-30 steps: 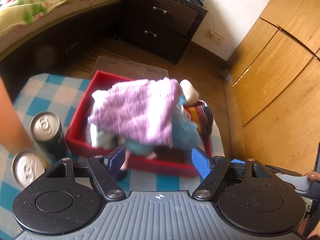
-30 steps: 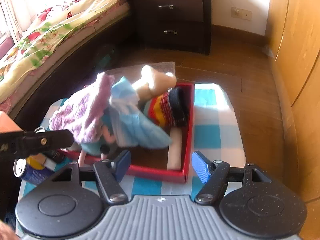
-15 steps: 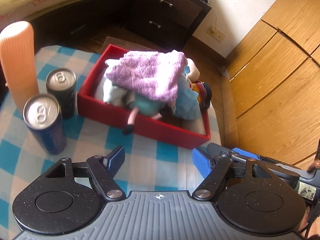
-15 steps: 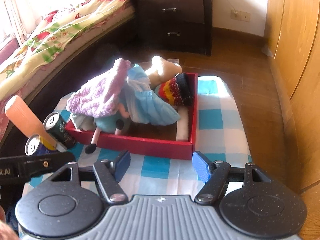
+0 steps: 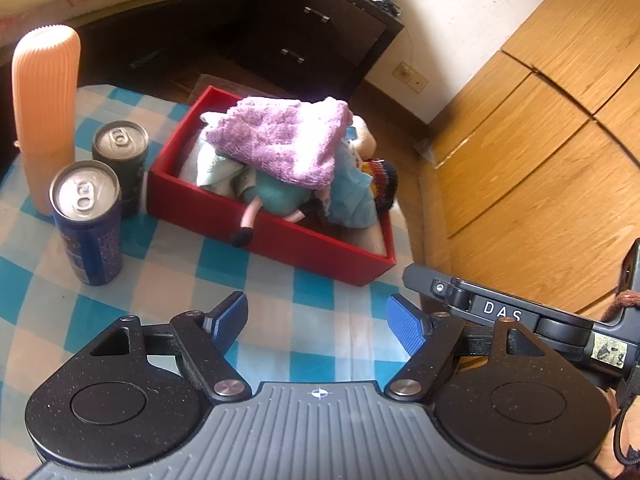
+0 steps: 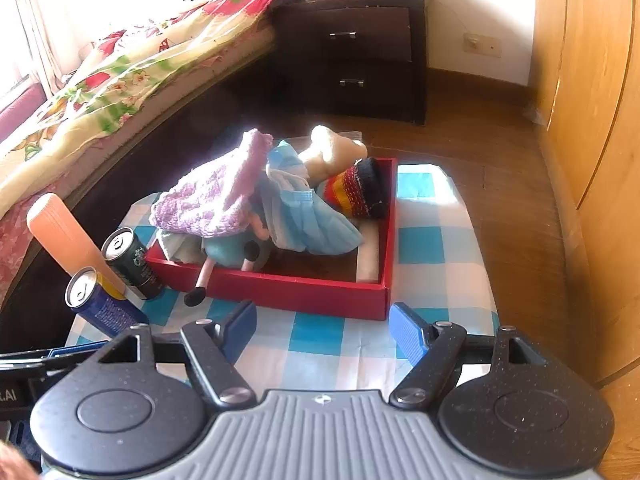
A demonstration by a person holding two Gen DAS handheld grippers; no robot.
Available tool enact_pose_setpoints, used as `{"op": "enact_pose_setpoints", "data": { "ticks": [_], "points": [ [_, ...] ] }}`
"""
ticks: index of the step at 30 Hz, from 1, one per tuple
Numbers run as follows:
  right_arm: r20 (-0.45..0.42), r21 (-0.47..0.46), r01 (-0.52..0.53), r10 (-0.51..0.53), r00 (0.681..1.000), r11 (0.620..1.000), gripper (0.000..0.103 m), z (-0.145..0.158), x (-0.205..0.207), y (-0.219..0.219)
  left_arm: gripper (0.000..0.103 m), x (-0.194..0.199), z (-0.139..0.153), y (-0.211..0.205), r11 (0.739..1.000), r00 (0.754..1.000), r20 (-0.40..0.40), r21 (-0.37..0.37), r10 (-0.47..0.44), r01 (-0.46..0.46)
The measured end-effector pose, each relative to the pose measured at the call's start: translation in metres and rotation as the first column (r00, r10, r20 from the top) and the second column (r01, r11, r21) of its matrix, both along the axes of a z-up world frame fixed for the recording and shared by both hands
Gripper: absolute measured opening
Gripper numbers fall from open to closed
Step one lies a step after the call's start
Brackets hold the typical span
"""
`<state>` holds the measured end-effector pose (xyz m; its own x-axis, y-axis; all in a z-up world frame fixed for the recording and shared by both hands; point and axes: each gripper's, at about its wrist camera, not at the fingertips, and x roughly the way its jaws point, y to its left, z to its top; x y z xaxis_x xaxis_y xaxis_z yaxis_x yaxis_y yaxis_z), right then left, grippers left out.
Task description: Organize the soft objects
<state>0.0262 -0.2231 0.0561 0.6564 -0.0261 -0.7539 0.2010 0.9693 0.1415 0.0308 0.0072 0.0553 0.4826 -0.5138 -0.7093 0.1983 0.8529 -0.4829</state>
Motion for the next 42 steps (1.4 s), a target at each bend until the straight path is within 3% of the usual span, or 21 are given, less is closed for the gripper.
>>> {"op": "enact_pose_setpoints", "data": {
  "ticks": [11,22,42],
  "points": [
    [0.02,-0.004,-0.042,0.042,0.999,0.999,0.052,0.003,-0.014,0.003,0.079,-0.014,0.008,0.0,0.995,0.995,0.078,-0.076,-0.064,0.07],
    [0.095,0.014,-0.033,0.032,0.995,0.999,0.054,0.023,-0.028,-0.006,0.081,-0.017,0.007,0.004,0.979,0.988,0.12,-0.166,-0.097,0.117],
    [0.138,-0.023,-0.051,0.054,0.989,0.998,0.056,0.034,-0.032,0.001,0.081,-0.021,0.012,0.01,0.971,0.98,0.173,-0.203,-0.095,0.13]
  ]
}}
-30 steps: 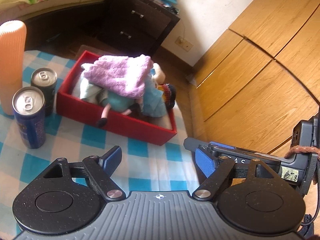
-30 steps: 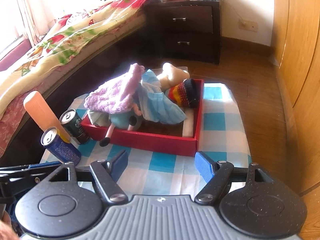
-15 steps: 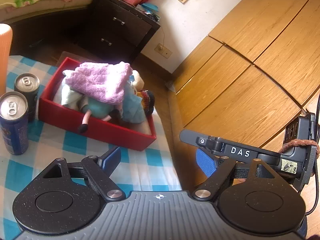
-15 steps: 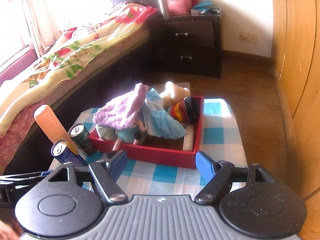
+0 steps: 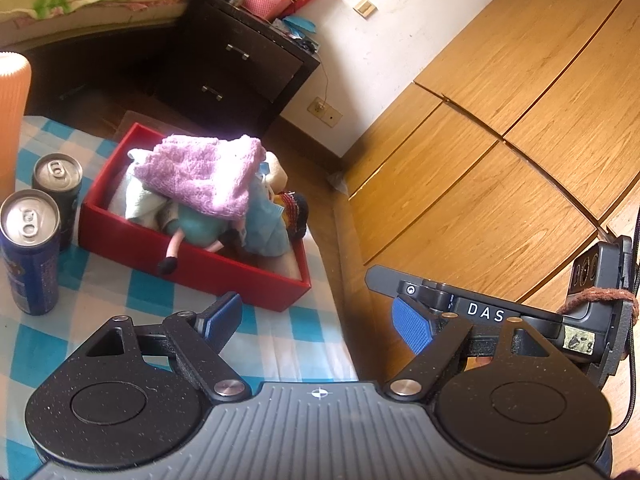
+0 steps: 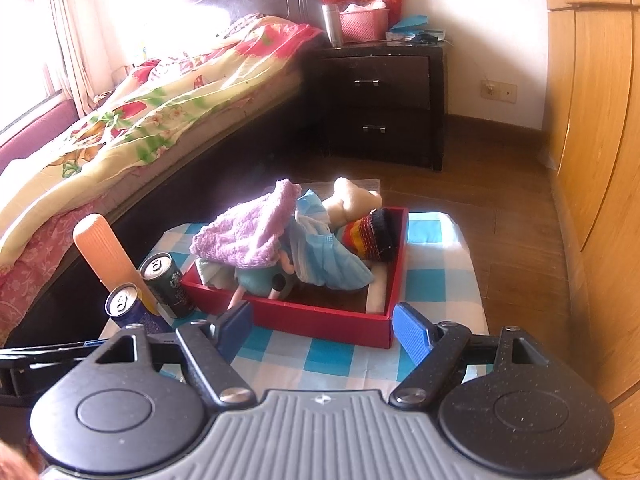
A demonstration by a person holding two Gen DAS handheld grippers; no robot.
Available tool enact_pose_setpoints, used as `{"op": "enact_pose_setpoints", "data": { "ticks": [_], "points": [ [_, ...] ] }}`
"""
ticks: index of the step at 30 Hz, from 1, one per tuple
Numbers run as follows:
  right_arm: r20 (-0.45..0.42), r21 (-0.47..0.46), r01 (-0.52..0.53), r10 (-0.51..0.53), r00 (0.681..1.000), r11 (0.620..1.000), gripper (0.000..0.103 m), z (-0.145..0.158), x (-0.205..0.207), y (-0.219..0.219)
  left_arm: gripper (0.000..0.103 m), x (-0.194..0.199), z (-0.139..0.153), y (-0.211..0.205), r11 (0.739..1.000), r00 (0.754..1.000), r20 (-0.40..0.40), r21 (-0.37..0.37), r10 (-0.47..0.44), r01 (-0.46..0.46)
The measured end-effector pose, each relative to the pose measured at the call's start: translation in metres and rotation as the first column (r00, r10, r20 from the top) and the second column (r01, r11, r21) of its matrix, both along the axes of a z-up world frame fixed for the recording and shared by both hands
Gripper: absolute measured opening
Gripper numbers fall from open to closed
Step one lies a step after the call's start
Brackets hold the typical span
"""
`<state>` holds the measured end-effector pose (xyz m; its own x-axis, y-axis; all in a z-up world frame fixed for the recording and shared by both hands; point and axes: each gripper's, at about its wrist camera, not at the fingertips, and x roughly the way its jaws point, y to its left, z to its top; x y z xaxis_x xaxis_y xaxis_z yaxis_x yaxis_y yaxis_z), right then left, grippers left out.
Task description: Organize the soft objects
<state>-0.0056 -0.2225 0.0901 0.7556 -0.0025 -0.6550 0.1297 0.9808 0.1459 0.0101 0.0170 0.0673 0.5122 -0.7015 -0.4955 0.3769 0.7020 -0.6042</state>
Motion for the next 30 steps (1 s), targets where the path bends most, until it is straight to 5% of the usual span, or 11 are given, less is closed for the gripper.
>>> {"op": "enact_pose_setpoints", "data": {
  "ticks": [18,30],
  "points": [
    [0.009,0.01,0.003,-0.004,1.0,1.0,0.056,0.002,-0.001,-0.002,0.081,-0.004,0.004,0.006,0.999,0.999,0.033,-0.047,-0.017,0.019],
    [0.027,0.045,-0.001,0.0,1.0,0.999,0.056,0.006,-0.004,-0.005,0.083,0.011,-0.012,0.025,0.946,0.992,-0.107,-0.324,-0.072,0.033]
  ]
}}
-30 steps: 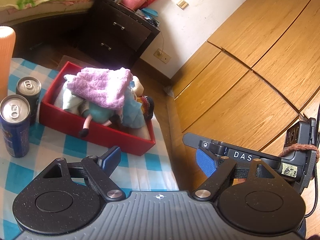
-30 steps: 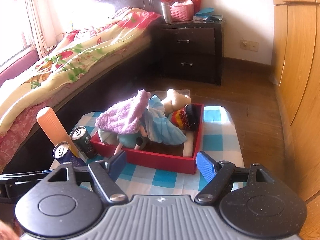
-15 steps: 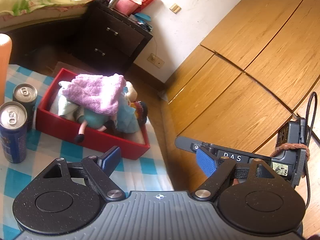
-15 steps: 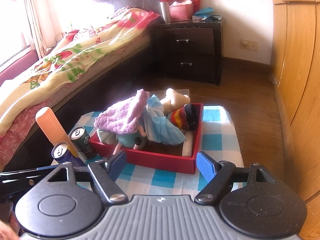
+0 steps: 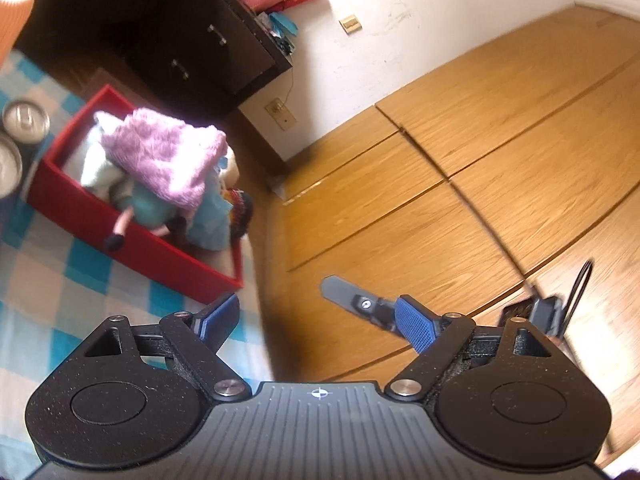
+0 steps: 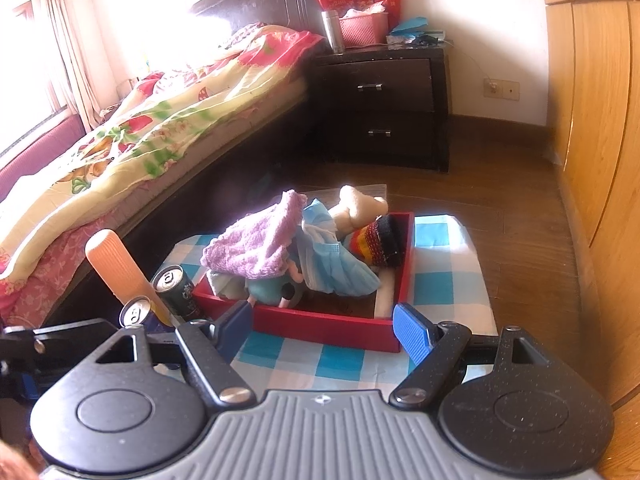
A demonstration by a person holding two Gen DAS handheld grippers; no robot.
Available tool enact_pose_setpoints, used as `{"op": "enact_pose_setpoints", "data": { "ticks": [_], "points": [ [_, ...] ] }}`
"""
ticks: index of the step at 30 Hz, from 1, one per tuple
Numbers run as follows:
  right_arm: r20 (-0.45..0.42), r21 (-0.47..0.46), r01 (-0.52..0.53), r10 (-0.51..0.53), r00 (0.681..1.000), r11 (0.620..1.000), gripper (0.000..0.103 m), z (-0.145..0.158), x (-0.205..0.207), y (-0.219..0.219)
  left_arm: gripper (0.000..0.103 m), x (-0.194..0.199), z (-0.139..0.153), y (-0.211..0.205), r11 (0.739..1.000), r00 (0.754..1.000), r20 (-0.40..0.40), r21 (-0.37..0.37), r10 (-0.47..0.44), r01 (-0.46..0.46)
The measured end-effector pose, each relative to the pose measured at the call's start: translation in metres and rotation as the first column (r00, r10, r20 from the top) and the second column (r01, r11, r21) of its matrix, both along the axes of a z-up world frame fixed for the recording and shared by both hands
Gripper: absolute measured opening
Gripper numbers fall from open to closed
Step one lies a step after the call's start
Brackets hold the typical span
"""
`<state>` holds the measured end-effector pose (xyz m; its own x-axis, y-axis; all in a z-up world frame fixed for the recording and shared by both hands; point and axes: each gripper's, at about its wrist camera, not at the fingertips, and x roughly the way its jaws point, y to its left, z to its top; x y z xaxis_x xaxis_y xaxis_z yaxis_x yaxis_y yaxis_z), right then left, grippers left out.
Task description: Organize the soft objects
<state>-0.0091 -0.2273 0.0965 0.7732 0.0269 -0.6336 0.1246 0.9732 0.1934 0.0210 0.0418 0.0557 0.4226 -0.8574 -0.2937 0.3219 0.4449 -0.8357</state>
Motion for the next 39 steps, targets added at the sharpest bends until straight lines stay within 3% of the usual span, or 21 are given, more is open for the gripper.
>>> {"op": "enact_pose_setpoints", "data": {
  "ticks": [6,15,21,24,27,31,39],
  "points": [
    [-0.006,0.021,-0.005,0.005,1.0,1.0,0.056,-0.001,0.001,-0.001,0.084,0.008,-0.01,0.011,0.991,0.997,-0.08,-0.136,-0.01,-0.001],
    [0.007,0.051,-0.019,0.019,1.0,0.999,0.056,0.0,0.001,0.001,0.096,0.003,-0.006,0.006,0.988,0.998,-0.046,-0.15,-0.049,0.041],
    [0.026,0.065,-0.01,0.008,1.0,0.998,0.056,0.004,-0.002,-0.002,0.097,-0.001,-0.001,0.004,0.993,0.999,-0.006,-0.109,-0.038,0.037],
    [0.035,0.07,-0.015,0.012,0.999,0.997,0.056,0.006,-0.004,-0.001,0.097,-0.002,0.0,0.003,0.998,1.0,0.005,-0.057,-0.005,0.005],
    [0.053,0.075,-0.025,0.021,0.998,0.997,0.056,0.009,-0.008,0.002,0.096,-0.002,0.003,0.002,0.986,0.993,0.021,0.114,0.117,-0.119],
    [0.093,0.07,-0.056,0.049,0.994,0.996,0.056,0.014,-0.015,0.013,0.095,-0.006,0.004,-0.009,0.887,0.959,0.118,0.364,0.258,-0.284],
    [0.087,0.001,-0.055,0.055,0.995,0.998,0.056,0.005,-0.011,0.034,0.095,-0.014,0.009,-0.021,0.812,0.933,0.213,0.461,0.292,-0.359]
  ]
}}
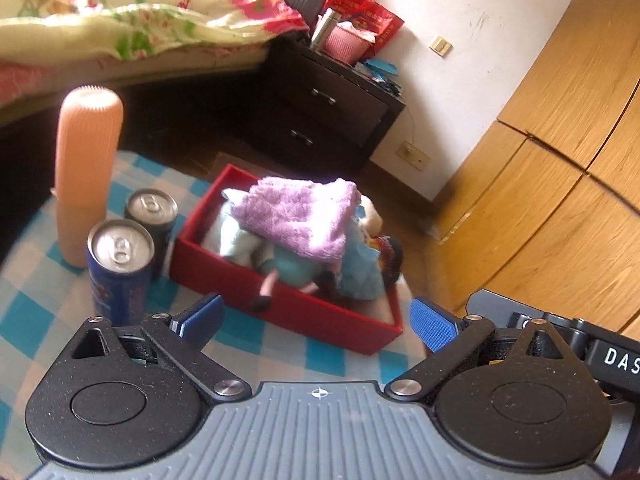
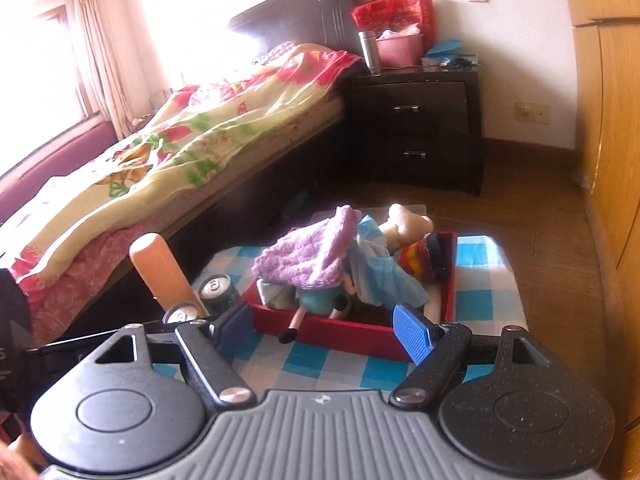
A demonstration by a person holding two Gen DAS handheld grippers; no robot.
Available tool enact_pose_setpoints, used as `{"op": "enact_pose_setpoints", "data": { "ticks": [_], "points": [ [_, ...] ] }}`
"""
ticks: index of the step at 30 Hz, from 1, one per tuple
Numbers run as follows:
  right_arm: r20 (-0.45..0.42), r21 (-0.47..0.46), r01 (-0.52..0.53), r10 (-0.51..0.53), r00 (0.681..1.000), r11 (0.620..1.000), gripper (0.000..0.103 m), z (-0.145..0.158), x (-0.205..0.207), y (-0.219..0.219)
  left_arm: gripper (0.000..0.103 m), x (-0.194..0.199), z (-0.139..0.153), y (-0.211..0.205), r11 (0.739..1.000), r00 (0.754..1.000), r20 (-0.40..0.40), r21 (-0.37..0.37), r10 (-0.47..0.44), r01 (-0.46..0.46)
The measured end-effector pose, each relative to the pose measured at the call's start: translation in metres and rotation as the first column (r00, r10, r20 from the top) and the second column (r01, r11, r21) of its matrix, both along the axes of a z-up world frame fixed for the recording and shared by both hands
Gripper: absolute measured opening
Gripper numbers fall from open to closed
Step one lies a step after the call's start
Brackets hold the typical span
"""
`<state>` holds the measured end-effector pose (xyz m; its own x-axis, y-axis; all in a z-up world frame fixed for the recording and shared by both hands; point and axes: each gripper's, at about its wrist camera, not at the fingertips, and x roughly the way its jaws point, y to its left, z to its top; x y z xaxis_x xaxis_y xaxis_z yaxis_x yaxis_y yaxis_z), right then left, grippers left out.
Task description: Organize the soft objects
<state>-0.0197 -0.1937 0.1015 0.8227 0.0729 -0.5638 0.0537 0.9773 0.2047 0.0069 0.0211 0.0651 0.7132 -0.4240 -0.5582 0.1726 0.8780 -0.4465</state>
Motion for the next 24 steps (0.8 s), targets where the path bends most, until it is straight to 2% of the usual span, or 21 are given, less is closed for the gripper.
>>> {"op": "enact_pose_setpoints", "data": {
  "ticks": [9,15,24],
  "points": [
    [-0.004,-0.078,0.026,-0.026,1.0,0.997,0.056,-0.006,0.002,0.003,0.097,-0.003,-0.001,-0.016,0.99,1.0,0.001,0.141,0.027,-0.026],
    [-0.008,-0.107,0.032,-0.033,0.999,0.994,0.057,-0.009,0.003,0.005,0.097,-0.002,0.001,-0.013,0.988,0.999,-0.006,0.15,0.046,-0.044],
    [-0.028,-0.115,0.032,-0.035,0.999,0.993,0.057,-0.015,0.006,0.006,0.097,-0.004,0.003,-0.021,0.964,0.997,0.012,0.252,0.078,-0.078]
  ]
}}
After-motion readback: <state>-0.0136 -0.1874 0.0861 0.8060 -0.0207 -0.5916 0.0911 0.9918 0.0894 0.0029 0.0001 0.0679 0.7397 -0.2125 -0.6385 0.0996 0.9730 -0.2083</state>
